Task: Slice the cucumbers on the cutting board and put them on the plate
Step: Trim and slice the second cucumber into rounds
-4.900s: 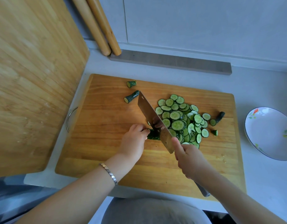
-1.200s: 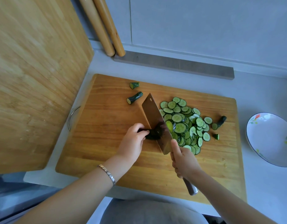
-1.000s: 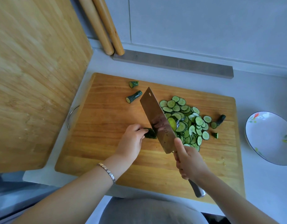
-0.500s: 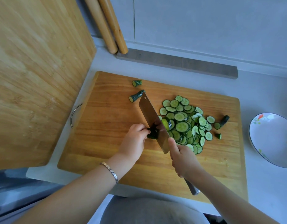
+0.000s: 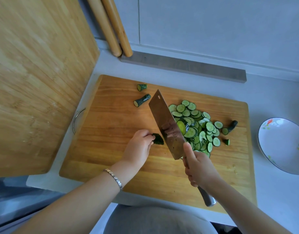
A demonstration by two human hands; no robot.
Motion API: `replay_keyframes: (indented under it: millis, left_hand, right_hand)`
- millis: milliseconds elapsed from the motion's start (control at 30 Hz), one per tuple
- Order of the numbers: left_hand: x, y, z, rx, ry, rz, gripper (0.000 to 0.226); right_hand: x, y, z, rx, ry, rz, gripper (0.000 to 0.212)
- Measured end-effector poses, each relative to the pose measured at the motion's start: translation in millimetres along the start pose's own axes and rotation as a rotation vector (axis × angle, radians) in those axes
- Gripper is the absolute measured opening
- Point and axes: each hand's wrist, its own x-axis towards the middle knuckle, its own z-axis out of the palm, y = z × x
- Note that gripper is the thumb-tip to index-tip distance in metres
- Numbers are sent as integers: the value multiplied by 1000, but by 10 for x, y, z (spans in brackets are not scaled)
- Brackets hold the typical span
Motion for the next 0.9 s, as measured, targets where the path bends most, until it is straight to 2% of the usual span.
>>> replay_keyframes:
  millis: [233, 467, 567, 700, 900]
  left_hand:
    - [-1, 10, -3, 2, 13, 11, 23]
    - [4, -20, 22, -18, 2, 39, 23]
    - [-2, -40, 9, -21, -1, 36, 27]
    - [-41, -60, -1, 1, 15, -4, 29]
    - [6, 12, -6, -5, 49, 14, 27]
  right_hand:
    - [21, -9, 36, -167, 6, -55, 54]
    - [168, 84, 229, -222, 12, -52, 52]
    - [198, 109, 260, -170, 20, -29, 52]
    - [150, 64, 164, 28, 11, 70, 53]
    - [9, -38, 14, 61, -10, 21, 52]
